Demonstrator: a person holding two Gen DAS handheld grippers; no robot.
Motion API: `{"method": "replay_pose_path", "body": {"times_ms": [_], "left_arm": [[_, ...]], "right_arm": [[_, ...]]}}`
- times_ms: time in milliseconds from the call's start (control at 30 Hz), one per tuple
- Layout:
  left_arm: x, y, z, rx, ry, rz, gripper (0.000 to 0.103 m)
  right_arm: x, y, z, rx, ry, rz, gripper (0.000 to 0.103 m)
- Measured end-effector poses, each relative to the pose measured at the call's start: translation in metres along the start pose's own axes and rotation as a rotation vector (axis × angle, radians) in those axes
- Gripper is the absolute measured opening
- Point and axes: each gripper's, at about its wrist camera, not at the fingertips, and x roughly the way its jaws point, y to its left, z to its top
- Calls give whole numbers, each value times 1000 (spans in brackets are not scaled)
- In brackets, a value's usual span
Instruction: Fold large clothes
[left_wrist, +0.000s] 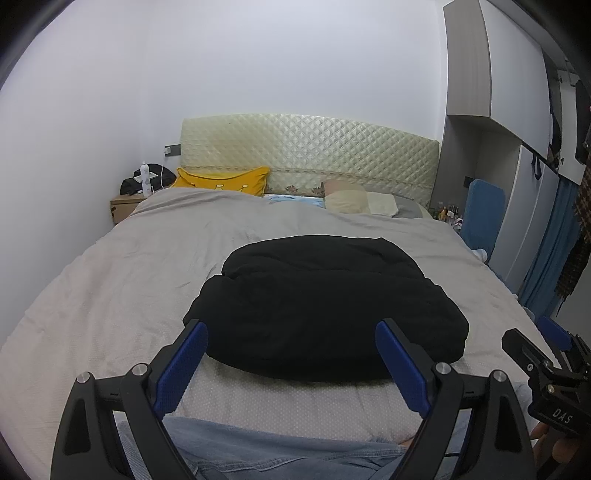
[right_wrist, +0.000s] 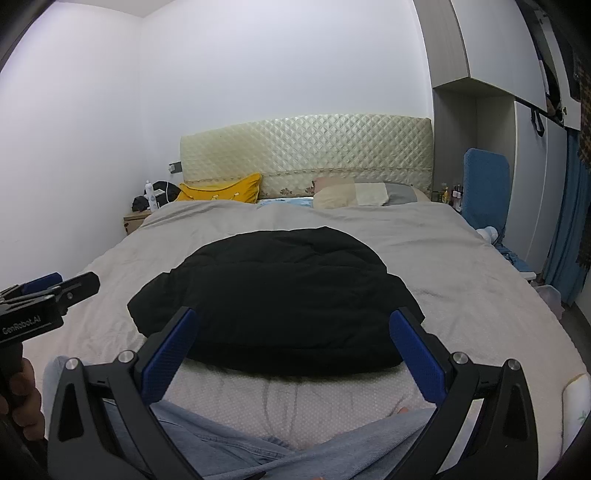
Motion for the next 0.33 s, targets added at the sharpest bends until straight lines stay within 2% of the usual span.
{"method": "replay_pose_path", "body": {"times_ms": [333], "left_arm": [[0, -1, -1, 6, 1, -4, 92]], "right_arm": [[-1, -1, 0, 2, -2, -7, 103]]}}
